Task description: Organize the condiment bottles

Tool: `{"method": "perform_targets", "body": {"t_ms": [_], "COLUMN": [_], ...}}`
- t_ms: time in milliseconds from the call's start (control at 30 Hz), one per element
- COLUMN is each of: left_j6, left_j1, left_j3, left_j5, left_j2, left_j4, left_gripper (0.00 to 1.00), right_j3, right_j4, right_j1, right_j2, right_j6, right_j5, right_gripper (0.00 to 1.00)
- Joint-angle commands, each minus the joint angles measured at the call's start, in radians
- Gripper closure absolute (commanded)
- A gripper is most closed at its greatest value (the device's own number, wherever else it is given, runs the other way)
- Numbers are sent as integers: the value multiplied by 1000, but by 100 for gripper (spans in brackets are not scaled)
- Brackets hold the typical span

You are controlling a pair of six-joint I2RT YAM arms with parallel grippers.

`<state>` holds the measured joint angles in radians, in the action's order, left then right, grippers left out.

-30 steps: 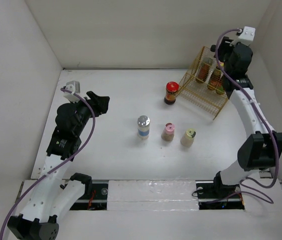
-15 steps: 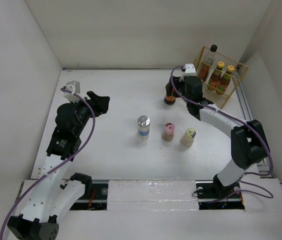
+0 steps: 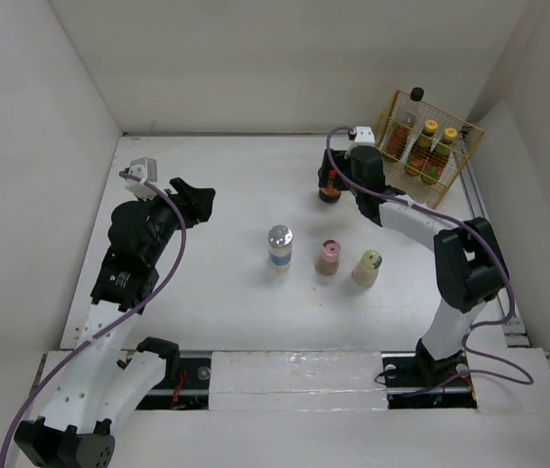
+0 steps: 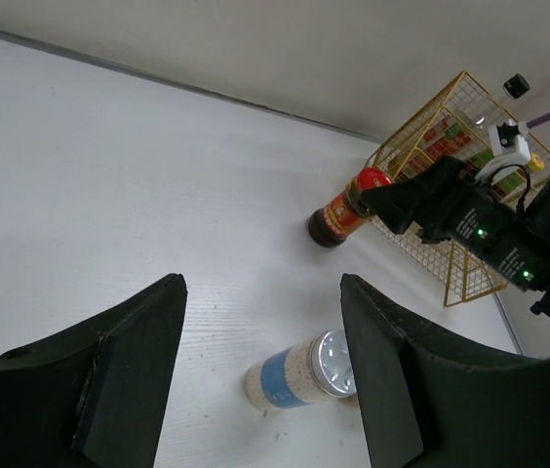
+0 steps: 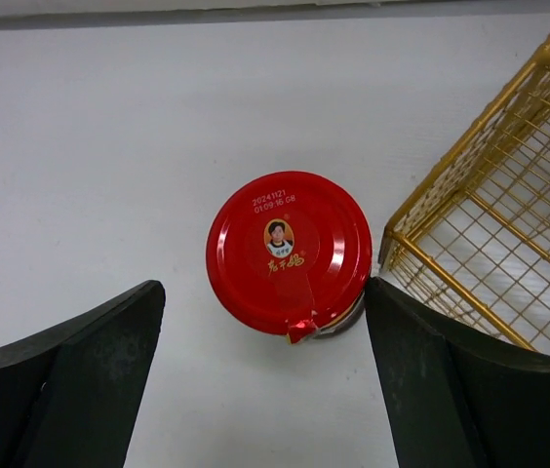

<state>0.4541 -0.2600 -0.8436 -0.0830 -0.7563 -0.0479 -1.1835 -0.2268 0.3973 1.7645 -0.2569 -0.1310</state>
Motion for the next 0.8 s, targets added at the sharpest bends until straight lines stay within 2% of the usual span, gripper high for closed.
{"method": "perform_targets", "body": {"t_ms": [0,333,433,600,700,733,767], "left_j6": [3,3,3,3,3,3,3], "left_j1": [5,5,5,5,5,5,5], "left_j3": [-2,-2,-2,-2,-2,-2,-2], "left_j5": [-18,-9,-9,0,-11,-11,-11], "left_j2": [8,8,8,8,8,8,8], "left_j4": [45,45,45,45,45,45,45], "left_gripper": [40,40,40,40,40,40,40], "right_j3": [-88,-228,-257,-257,-268,-268,-277], "right_j4": [-19,47,67,80,89,89,89], "right_j1": [8,38,49,78,89,89,89], "right_j2": [30,144,176,188,197,197,197], "right_j6": [13,61,70,79,88,99,99], "right_j5": [-24,-96,-96,-139,-166,-180,-180], "right_gripper": [12,10,13,13,21,33,39]}}
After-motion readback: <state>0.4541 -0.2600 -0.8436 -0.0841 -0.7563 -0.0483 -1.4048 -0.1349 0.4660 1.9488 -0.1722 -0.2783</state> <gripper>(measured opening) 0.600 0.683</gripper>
